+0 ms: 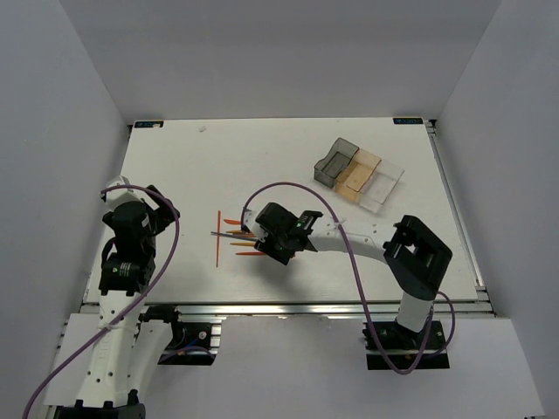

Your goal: Sort the eating utensils into containers

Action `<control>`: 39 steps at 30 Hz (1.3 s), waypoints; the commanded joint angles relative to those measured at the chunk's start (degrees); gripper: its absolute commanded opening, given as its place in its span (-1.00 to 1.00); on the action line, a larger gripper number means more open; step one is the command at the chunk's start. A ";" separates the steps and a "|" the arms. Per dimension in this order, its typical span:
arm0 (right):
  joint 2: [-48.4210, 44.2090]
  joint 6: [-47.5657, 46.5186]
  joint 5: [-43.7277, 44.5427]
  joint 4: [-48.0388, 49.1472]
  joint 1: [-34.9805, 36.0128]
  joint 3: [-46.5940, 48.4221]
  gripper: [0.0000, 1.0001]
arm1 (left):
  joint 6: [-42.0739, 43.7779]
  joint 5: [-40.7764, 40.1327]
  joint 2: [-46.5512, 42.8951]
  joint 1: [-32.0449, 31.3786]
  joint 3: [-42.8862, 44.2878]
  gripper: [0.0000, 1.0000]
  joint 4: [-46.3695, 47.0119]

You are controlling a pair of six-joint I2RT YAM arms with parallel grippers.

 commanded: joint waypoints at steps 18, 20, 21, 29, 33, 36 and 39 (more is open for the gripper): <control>7.82 -7.80 -0.79 2.67 1.74 5.19 -0.21 | 0.79 2.17 0.64 -0.09 -0.53 0.96 0.97; 7.74 -8.33 -1.14 2.93 1.74 5.10 -0.21 | 0.88 2.35 0.73 -0.09 -0.44 0.96 1.05; 7.73 -8.42 -1.32 3.02 1.74 4.93 -0.21 | 0.88 2.52 0.82 -0.09 -0.53 0.96 1.14; 8.61 -9.91 -4.21 4.42 0.95 3.78 -0.21 | 0.97 2.88 0.91 -0.18 -0.53 0.96 1.23; 9.84 -10.35 -5.54 5.04 -0.37 3.96 -0.21 | 1.06 3.05 1.08 -0.18 -0.53 0.96 1.23; 9.41 -10.44 -5.80 5.65 -0.46 3.87 -0.22 | 1.14 3.23 1.17 -0.18 -0.62 0.96 1.32; 8.26 -10.44 -8.00 5.57 -0.46 4.04 -0.29 | 1.14 3.58 1.26 -0.18 -0.71 0.96 1.40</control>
